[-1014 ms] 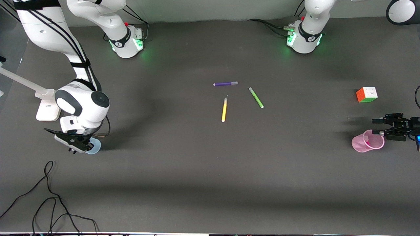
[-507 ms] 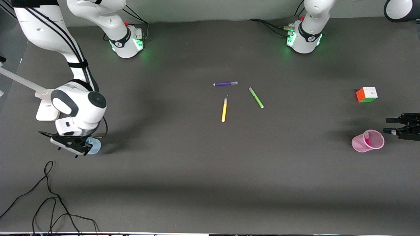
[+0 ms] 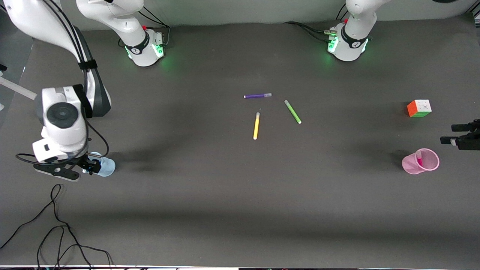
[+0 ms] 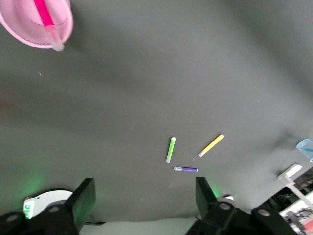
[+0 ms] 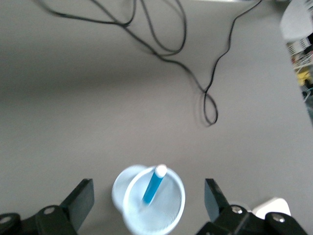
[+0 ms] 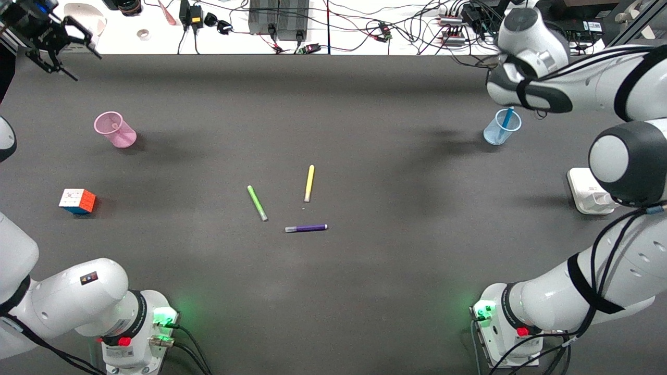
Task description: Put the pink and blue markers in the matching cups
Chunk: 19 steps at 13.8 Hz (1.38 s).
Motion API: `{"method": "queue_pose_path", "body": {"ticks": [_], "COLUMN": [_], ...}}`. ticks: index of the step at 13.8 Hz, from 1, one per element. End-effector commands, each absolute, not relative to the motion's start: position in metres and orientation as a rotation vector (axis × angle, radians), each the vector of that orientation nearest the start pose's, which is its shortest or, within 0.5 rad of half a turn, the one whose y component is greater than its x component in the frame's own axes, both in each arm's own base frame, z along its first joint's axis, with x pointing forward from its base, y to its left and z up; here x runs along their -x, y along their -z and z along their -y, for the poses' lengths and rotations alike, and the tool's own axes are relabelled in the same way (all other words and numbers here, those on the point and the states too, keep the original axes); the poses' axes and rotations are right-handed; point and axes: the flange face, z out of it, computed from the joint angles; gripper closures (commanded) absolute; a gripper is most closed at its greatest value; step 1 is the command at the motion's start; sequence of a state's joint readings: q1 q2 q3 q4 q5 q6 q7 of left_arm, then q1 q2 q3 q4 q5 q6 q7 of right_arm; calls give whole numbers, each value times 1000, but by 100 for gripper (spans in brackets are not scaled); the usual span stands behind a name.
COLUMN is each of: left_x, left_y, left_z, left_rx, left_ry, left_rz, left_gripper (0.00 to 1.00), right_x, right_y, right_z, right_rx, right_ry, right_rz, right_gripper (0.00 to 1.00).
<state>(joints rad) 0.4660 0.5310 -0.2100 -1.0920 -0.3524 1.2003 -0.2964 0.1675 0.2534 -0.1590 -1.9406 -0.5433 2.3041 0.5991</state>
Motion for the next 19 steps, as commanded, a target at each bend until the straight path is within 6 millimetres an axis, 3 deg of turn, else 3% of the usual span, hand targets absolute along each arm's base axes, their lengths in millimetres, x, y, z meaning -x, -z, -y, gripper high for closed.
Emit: {"method": "queue_pose_path", "body": {"ticks": [1,3,5,8,10,12,15,17,19], "left_x": [-626,-626,-621,-617,-618,-619,-620,-610,-597], "left_y": [-551,-572,-586,-589,-590,-593,-593,-603,-598], "left_z": [-111,-49,1,90,129,135,128,131,124], "left_rx": [3359,3297,3255,3156,3139,3150,3153,3132,3119], "left_ry": [-661,-585,-537,-440,-349,-310,-309,-254,-189], "left_rz": [744,564,420,124,-15,-158,-328,-489,-481], "left_gripper": [2,2,2,2,2,4,5,5,5], "right_x": [-610,-605,-600,-584,-569,-559,-555,-555,-553], "right_y": [-416,-448,-479,-526,-548,-559,-574,-579,-585], "right_z": [-6,-8,-5,-2,1,4,10,11,9], "right_rx": [3405,3292,3229,3165,3161,3155,3084,3081,3082], "right_ry": [317,211,129,44,18,-9,-38,-50,-64], "right_rz": [-310,-231,-210,-130,-72,-59,-10,-18,-23], "right_gripper": [0,0,0,0,0,0,0,0,0]}}
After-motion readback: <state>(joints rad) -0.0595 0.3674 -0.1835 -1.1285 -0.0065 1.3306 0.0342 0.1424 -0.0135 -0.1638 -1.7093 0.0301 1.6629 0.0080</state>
